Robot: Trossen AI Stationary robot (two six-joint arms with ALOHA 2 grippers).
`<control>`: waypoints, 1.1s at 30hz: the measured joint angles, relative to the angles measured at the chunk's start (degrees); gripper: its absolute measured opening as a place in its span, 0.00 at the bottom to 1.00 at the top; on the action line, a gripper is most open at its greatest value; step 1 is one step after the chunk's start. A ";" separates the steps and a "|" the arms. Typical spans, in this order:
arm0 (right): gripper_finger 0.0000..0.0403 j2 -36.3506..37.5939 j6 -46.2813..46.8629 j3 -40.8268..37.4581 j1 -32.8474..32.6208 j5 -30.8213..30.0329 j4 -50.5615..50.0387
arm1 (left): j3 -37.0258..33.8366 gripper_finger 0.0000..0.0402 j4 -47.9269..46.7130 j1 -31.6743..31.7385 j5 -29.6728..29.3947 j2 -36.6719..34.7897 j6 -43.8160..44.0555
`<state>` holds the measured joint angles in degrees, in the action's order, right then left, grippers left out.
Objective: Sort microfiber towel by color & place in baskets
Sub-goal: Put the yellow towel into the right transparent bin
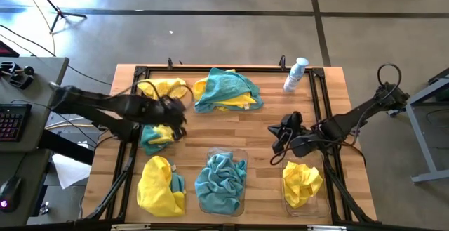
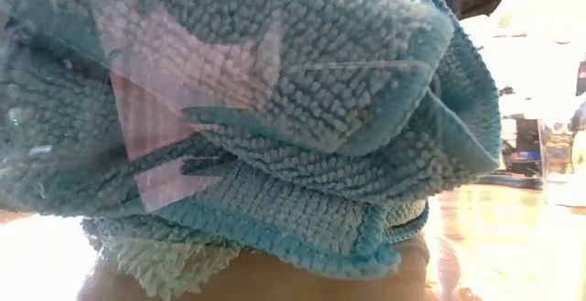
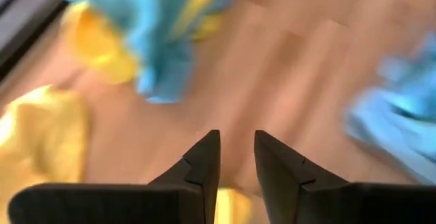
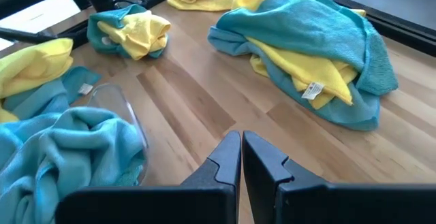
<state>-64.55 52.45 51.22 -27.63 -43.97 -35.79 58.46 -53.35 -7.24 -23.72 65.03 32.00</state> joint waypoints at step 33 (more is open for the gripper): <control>0.03 0.00 1.53 0.01 14.53 -0.02 5.30 | -13.21 0.33 11.39 60.69 10.05 13.92 -21.81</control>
<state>-64.55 53.98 51.24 -13.10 -43.99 -30.49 45.25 -41.95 53.46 -13.67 78.95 10.20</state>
